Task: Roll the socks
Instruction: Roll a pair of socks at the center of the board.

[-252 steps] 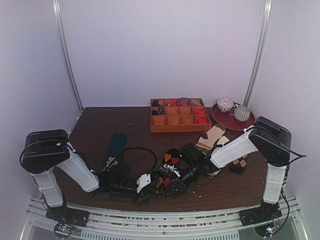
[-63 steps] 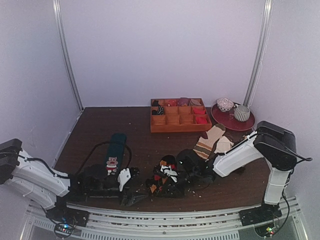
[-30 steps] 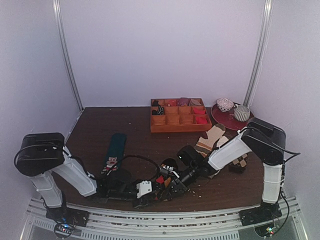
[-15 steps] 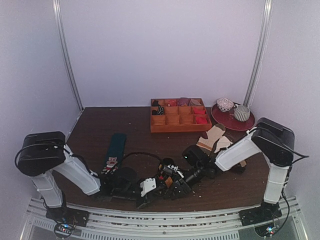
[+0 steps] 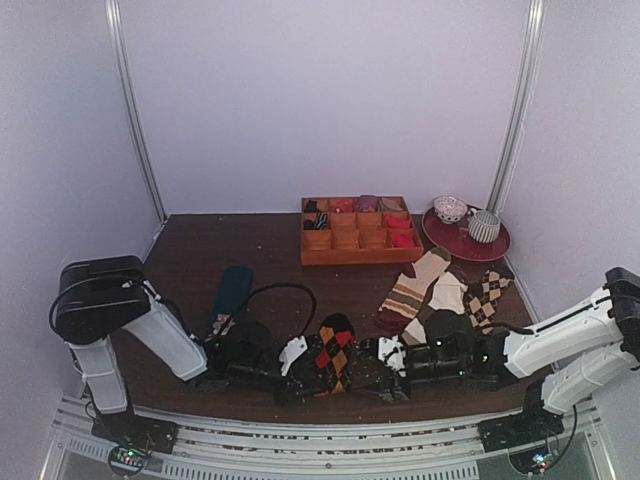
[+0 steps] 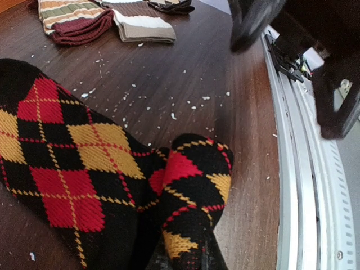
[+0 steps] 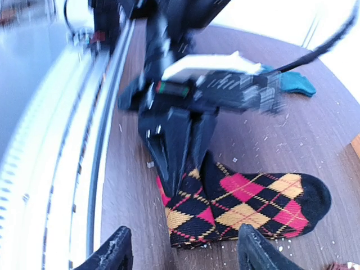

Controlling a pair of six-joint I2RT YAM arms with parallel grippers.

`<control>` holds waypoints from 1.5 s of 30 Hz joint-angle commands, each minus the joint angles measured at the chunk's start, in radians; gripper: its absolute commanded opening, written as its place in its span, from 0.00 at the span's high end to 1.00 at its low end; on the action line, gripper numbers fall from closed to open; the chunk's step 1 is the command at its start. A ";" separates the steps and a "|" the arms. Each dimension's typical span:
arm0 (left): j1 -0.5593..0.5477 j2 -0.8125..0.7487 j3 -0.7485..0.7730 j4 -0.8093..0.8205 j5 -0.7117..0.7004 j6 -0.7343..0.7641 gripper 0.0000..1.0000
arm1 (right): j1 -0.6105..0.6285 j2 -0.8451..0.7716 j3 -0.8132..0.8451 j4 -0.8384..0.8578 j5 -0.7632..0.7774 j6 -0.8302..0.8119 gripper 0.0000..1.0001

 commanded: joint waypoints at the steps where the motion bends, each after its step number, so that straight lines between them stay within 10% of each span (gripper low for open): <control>1: 0.015 0.088 -0.064 -0.324 -0.007 -0.056 1.00 | 0.068 0.139 0.063 -0.006 0.200 -0.205 0.35; 21: 0.021 0.096 -0.061 -0.325 0.016 -0.044 1.00 | 0.109 0.400 0.255 -0.161 0.281 -0.244 0.49; 27: 0.020 0.073 -0.060 -0.336 -0.007 -0.036 0.98 | 0.102 0.413 0.288 -0.240 0.245 -0.176 0.81; 34: 0.015 -0.186 -0.087 -0.373 -0.212 0.053 0.04 | 0.020 0.412 0.290 -0.312 0.032 0.029 0.86; 45: -0.093 -0.431 -0.164 -0.036 -0.331 0.430 0.03 | -0.142 0.605 0.352 -0.409 -0.361 0.437 0.85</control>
